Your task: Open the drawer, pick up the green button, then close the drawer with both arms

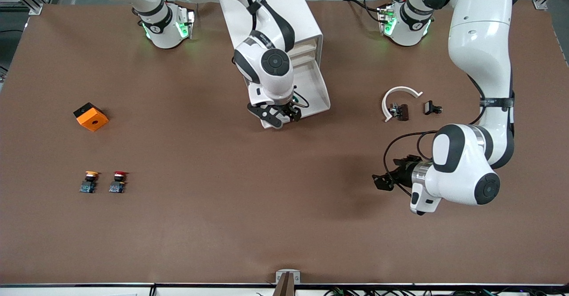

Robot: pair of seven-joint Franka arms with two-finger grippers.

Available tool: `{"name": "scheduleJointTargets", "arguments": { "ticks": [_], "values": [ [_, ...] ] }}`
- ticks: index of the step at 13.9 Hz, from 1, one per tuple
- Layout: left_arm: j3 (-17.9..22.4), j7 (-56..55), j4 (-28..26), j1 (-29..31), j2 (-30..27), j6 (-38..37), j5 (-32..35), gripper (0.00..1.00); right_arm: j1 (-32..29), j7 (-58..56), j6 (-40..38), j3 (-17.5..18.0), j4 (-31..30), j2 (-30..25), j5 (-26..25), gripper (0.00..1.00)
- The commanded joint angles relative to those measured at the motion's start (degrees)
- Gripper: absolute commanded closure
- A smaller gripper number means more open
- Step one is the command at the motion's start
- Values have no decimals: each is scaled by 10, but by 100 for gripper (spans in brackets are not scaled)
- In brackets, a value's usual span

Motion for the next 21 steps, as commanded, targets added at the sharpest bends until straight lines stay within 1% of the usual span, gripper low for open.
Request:
{"name": "scheduleJointTargets", "arguments": {
  "ticks": [1,3,7,11,12,13,15,18,21],
  "values": [
    [6,32,-6,-7,-25,36,66,0,11,22,2,-9,6,6,-11,0],
    [6,49,-6,-13,-27,67,90,0,11,27,1,-9,6,6,-12,0],
    [8,57,-7,-12,-47,108,90,0,15,35,-1,-9,6,6,-12,0],
    [9,57,-7,-8,-60,115,90,0,21,36,-2,-9,6,6,-12,0],
    [10,57,-7,-8,-62,115,90,0,21,39,-2,-9,6,6,-12,16],
    [9,57,-8,-7,-62,119,90,0,21,40,-4,-9,6,6,-12,38],
    [7,57,-10,-7,-62,131,90,0,21,41,-5,-8,7,6,-12,100],
    [7,63,-15,-13,-60,132,92,0,16,52,-6,-8,8,5,-11,100],
    [4,64,-16,-15,-56,134,91,0,11,49,-9,-8,29,2,-5,100]
  ]
}}
